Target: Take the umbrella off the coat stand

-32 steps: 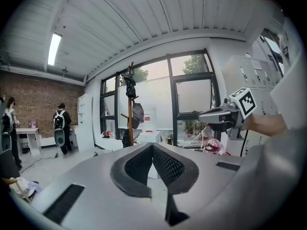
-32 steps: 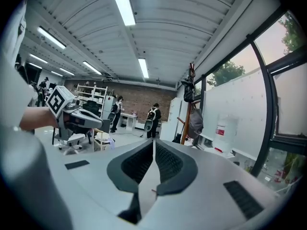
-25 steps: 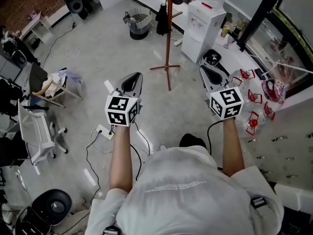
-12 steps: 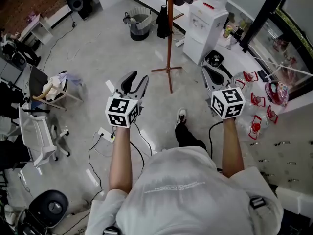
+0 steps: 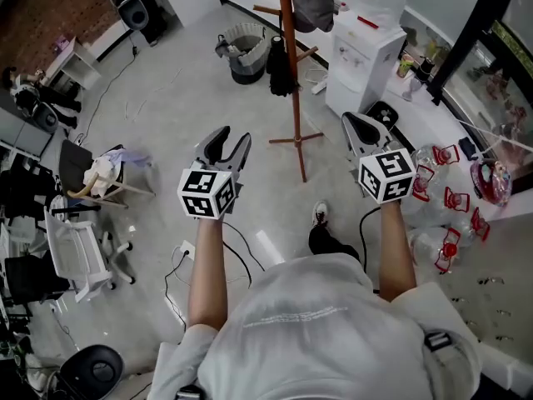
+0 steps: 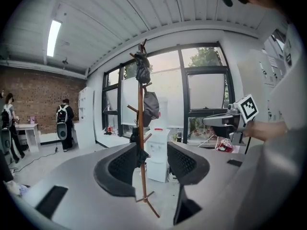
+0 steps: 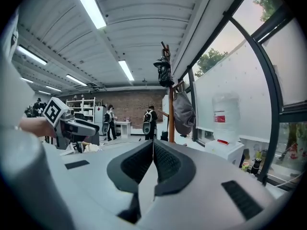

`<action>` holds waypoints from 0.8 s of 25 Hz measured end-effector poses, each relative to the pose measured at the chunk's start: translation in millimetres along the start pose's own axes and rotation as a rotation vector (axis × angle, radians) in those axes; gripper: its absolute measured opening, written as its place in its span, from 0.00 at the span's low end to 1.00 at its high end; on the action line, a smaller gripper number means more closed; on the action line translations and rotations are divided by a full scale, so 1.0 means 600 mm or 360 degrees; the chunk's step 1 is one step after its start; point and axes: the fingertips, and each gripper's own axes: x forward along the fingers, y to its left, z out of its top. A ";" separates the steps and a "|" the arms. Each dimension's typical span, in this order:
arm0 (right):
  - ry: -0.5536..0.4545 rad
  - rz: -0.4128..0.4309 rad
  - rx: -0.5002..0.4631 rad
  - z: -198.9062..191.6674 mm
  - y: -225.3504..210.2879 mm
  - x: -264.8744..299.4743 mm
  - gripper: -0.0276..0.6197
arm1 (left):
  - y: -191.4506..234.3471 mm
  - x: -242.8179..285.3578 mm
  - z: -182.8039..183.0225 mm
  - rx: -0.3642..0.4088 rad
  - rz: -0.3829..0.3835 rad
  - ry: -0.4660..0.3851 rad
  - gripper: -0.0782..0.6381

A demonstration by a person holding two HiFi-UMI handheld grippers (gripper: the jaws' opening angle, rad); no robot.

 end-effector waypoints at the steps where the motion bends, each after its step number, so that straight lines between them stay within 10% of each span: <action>1: 0.0000 0.0009 0.0006 0.003 -0.021 0.018 0.08 | 0.006 0.024 0.011 0.0011 0.0001 0.0002 0.41; 20: 0.0215 0.0270 0.0169 -0.058 -0.193 0.207 0.08 | 0.056 0.333 0.006 -0.0009 -0.0033 0.0248 0.43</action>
